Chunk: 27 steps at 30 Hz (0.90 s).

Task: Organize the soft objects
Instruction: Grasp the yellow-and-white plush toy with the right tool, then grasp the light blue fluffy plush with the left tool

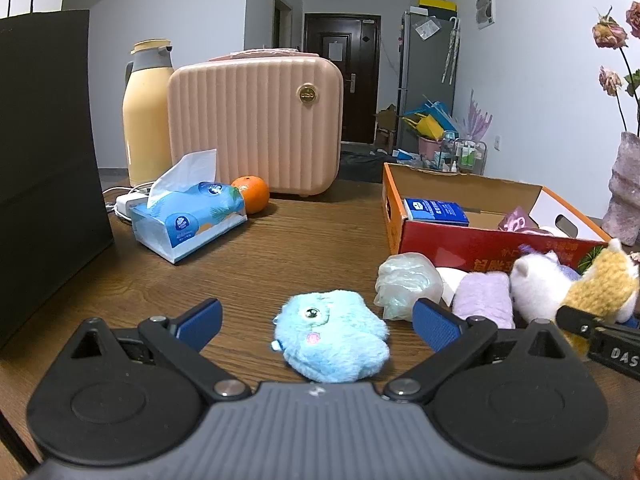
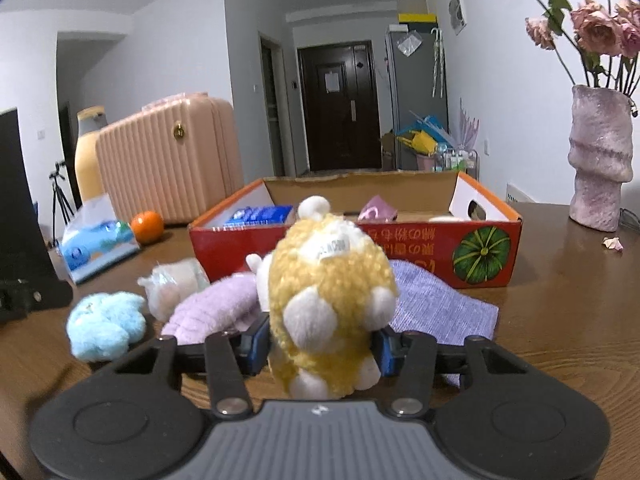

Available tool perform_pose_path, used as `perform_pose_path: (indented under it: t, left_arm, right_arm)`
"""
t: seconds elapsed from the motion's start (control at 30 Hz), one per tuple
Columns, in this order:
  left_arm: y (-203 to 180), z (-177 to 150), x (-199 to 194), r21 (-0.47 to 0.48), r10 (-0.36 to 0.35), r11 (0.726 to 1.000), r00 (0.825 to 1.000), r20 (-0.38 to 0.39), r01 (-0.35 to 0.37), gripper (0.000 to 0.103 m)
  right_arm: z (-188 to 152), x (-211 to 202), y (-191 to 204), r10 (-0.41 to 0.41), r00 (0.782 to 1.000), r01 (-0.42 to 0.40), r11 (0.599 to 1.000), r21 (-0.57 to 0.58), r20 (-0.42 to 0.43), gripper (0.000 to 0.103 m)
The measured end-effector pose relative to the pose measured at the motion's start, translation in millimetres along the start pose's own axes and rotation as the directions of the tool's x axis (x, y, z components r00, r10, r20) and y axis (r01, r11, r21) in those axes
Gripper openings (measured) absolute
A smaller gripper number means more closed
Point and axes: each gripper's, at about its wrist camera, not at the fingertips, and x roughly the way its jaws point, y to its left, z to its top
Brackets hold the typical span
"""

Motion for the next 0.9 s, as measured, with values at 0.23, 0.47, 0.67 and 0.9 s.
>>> perform_pose_path:
  t: [0.23, 0.47, 0.67, 0.9]
  left_arm:
    - [7, 1, 3, -0.013, 0.021, 1.0, 1.0, -0.004, -0.021, 0.103]
    - [10, -1, 19, 0.004, 0.025, 1.0, 0.999, -0.045, -0.025, 0.103]
    - [2, -5, 36, 0.052, 0.012, 0.999, 0.996, -0.089, -0.007, 0.103]
    - [-8, -10, 58, 0.106, 0.025, 0.994, 0.989, -0.144, -0.01, 0.103]
  right_arm:
    - [7, -15, -11, 0.002, 0.998, -0.006, 0.998, 0.055, 0.069, 0.05]
    - [12, -28, -25, -0.001, 0.991, -0.013, 0.994, 0.104, 0.134, 0.05]
    - [17, -35, -33, -0.013, 0.986, -0.008, 0.992, 0.126, 0.169, 0.05]
    - [17, -31, -41, -0.025, 0.988, 0.004, 0.99, 0.138, 0.153, 0.05]
